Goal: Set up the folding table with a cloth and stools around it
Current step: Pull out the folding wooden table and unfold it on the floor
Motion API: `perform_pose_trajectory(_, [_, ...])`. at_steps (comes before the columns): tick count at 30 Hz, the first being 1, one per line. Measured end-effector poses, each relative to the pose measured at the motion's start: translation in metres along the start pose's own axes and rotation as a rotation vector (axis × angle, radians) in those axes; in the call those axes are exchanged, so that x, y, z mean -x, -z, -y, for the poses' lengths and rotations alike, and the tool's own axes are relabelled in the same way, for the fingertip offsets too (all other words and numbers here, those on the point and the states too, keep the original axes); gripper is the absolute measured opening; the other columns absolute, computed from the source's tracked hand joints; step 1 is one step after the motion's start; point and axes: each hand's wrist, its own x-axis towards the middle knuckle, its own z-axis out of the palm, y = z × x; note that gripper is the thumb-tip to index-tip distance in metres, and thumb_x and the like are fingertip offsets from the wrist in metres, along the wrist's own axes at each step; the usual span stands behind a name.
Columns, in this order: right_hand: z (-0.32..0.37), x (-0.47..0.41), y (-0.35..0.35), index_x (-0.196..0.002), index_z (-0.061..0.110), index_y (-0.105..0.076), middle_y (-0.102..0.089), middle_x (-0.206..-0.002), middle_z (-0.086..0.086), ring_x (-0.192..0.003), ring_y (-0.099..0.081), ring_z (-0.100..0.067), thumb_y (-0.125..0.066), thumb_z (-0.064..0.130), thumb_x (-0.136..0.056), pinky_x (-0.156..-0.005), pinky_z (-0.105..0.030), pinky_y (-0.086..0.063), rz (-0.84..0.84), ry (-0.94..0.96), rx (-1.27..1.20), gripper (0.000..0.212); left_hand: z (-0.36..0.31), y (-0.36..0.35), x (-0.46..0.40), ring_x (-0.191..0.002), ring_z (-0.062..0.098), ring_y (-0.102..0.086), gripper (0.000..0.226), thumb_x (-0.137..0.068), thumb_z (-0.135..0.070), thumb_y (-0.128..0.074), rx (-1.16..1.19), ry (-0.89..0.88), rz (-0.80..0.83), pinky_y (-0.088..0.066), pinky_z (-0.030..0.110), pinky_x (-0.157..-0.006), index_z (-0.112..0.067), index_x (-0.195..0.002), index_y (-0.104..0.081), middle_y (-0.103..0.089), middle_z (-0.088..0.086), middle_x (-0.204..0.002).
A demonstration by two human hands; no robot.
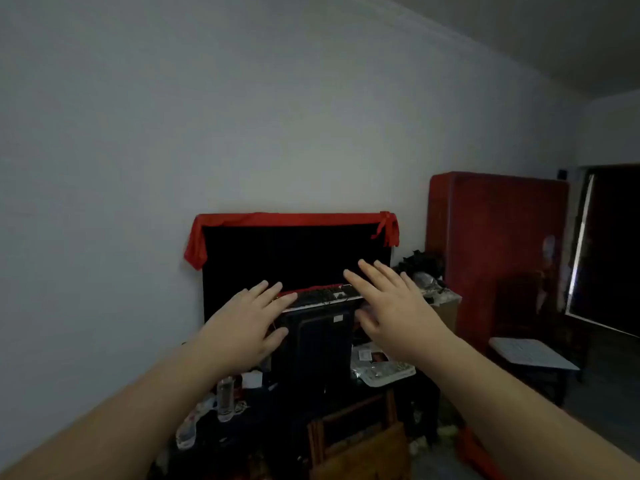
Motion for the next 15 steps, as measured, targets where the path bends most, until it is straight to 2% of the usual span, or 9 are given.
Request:
perform_pose_trajectory(6, [-0.011, 0.006, -0.008, -0.154, 0.046, -0.003, -0.005, -0.166, 0.012, -0.153, 0.002, -0.015, -0.04, 0.045, -0.098, -0.122, -0.054, -0.01, -0.013, 0.001, 0.029, 0.067, -0.022, -0.003, -0.007, -0.151, 0.017, -0.002, 0.065, -0.095, -0.064, -0.024, -0.019, -0.06, -0.034, -0.005, 0.038, -0.12, -0.044, -0.153, -0.003, -0.007, -0.007, -0.165])
perform_pose_trajectory(15, [-0.075, 0.046, -0.015, -0.155, 0.043, -0.007, -0.008, -0.166, 0.01, -0.153, 0.001, -0.016, -0.039, 0.049, -0.096, -0.121, -0.055, -0.012, 0.001, -0.055, 0.035, 0.067, -0.089, -0.009, -0.037, -0.151, 0.016, 0.001, 0.064, -0.098, -0.059, -0.028, 0.022, -0.087, 0.008, -0.006, 0.04, -0.123, -0.041, -0.155, -0.006, -0.005, -0.006, -0.165])
